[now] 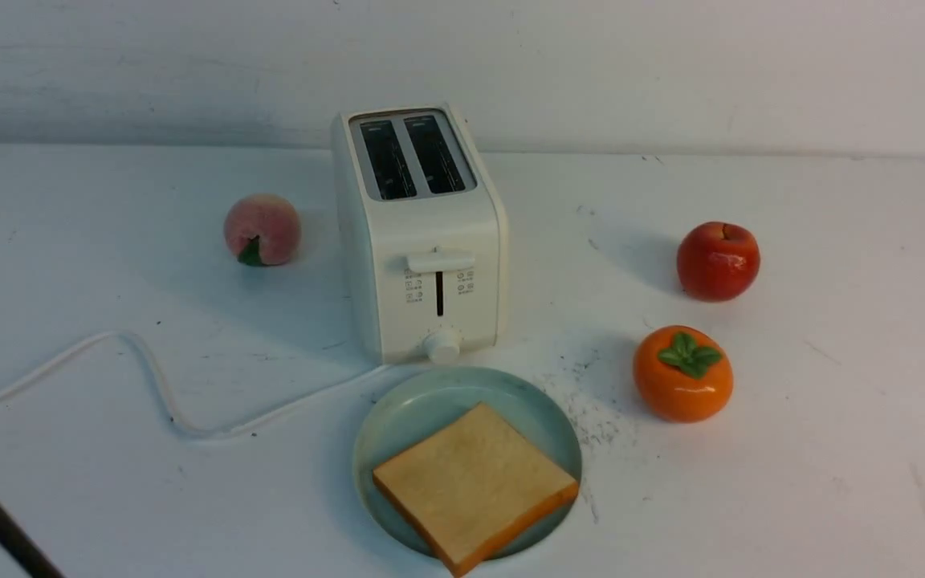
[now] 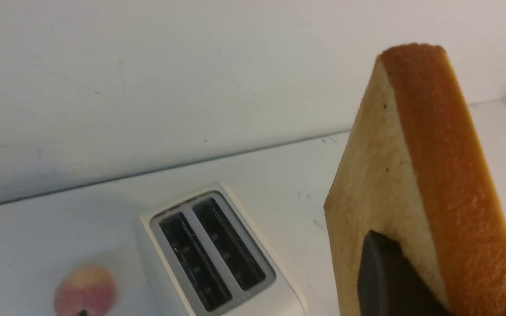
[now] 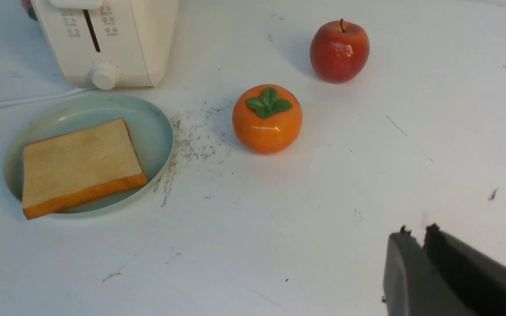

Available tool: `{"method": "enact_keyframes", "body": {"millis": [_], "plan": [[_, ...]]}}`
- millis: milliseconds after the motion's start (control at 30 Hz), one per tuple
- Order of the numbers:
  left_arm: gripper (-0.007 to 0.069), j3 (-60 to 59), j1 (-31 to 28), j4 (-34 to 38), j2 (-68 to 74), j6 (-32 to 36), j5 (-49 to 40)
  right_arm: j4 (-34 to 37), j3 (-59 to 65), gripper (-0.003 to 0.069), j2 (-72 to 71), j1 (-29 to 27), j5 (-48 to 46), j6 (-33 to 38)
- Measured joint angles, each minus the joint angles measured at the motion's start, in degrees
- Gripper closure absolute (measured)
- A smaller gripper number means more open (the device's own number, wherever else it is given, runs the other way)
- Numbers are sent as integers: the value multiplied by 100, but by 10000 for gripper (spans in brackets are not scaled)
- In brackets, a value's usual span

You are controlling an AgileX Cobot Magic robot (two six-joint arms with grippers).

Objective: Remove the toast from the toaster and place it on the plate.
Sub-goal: Use the left arm to put a slice of bread into the empty plate

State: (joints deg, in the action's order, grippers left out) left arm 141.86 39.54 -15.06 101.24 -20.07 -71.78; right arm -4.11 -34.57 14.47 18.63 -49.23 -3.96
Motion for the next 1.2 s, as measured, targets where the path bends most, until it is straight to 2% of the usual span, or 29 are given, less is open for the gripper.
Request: {"method": "enact_keyframes", "body": {"millis": [133, 200, 333, 433, 533, 633, 867, 1033, 1200], "plan": [[506, -986, 33, 708, -306, 7, -5, 0, 0, 594, 0, 0, -123, 0], [506, -2102, 212, 1193, -518, 69, -5, 0, 0, 591, 0, 0, -165, 0], [506, -3729, 583, 1182, -562, 96, 0, 0, 0, 586, 0, 0, -171, 0], [506, -4846, 956, 653, -439, -118, 150, 0, 0, 582, 0, 0, -171, 0], [506, -5680, 1279, -312, -333, -732, 764, 0, 0, 578, 0, 0, -166, 0], [506, -6057, 1431, -1110, -274, -1228, 1248, 0, 0, 576, 0, 0, -147, 0], [506, -6186, 1445, -2199, -85, -2103, 1655, 0, 0, 576, 0, 0, -142, 0], [506, -6186, 1445, -2445, -58, -2454, 1935, 0, 0, 576, 0, 0, -142, 0], [506, -6186, 1445, -2438, 151, -2496, 1966, 0, 0, 576, 0, 0, -142, 0]]}}
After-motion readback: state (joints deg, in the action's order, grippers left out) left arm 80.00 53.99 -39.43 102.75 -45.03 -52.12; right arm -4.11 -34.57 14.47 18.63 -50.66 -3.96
